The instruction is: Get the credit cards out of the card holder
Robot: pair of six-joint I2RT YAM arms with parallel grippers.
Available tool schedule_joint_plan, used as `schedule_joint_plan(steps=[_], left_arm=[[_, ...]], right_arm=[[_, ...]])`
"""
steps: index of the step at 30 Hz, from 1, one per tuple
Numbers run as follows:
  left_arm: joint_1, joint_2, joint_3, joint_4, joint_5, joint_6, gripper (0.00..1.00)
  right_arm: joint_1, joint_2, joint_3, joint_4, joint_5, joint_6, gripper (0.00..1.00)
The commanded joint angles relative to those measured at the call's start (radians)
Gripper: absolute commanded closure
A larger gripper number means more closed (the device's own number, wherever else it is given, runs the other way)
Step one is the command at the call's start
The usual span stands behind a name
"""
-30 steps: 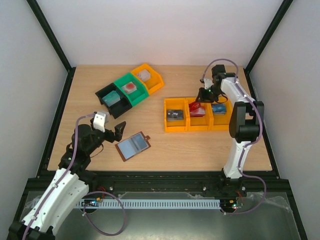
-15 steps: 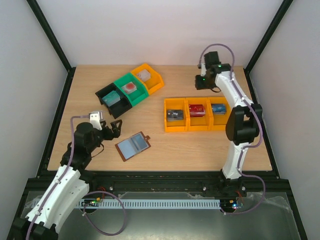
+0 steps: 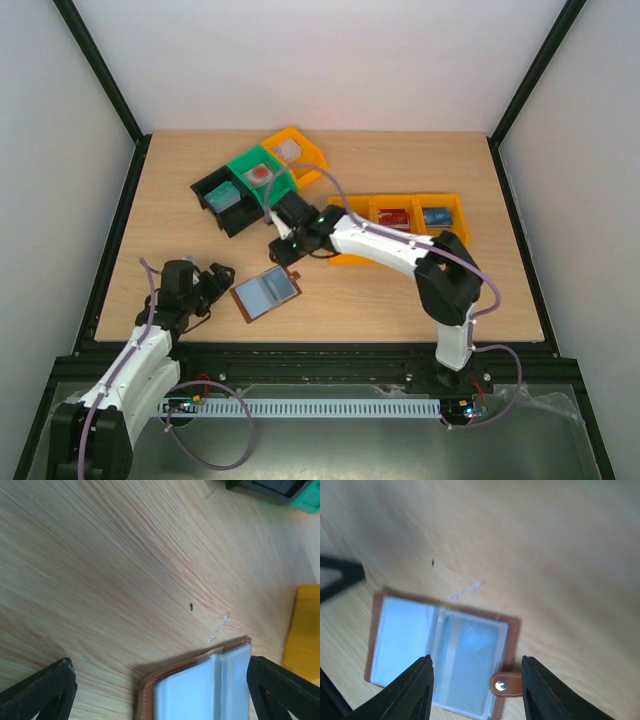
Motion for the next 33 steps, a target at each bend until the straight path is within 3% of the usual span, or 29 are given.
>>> schedule_joint_plan(steps=[1, 8, 14, 22, 26, 30, 33], left_arm=[[-0.001, 0.064, -0.041, 0.015, 0.070, -0.097, 0.06], [-0.046, 0.138, -0.059, 0.092, 0.086, -0.132, 0.06], [-0.093, 0.183, -0.075, 0.224, 0.133, -0.154, 0.06], [-0.110, 0.198, -0.079, 0.331, 0.173, -0.151, 0.09], [-0.090, 0.170, -0.053, 0.231, 0.098, -0.119, 0.09], [-0.036, 0.104, 0.022, -0.046, -0.022, -0.111, 0.08], [-0.024, 0.053, 0.083, -0.244, -0.107, -0.119, 0.08]], right_arm=[[0.053, 0.080, -0.062, 0.005, -0.006, 0.054, 0.53], [0.056, 0.126, -0.205, 0.084, -0.040, 0.078, 0.53], [0.055, 0.161, -0.251, 0.200, -0.223, 0.116, 0.54], [0.055, 0.162, -0.244, 0.228, -0.214, 0.137, 0.54], [0.056, 0.131, -0.219, 0.135, -0.046, 0.092, 0.54], [0.059, 0.073, -0.183, 0.061, 0.132, 0.038, 0.54], [0.065, 0.061, -0.179, 0.072, 0.137, -0.009, 0.53]])
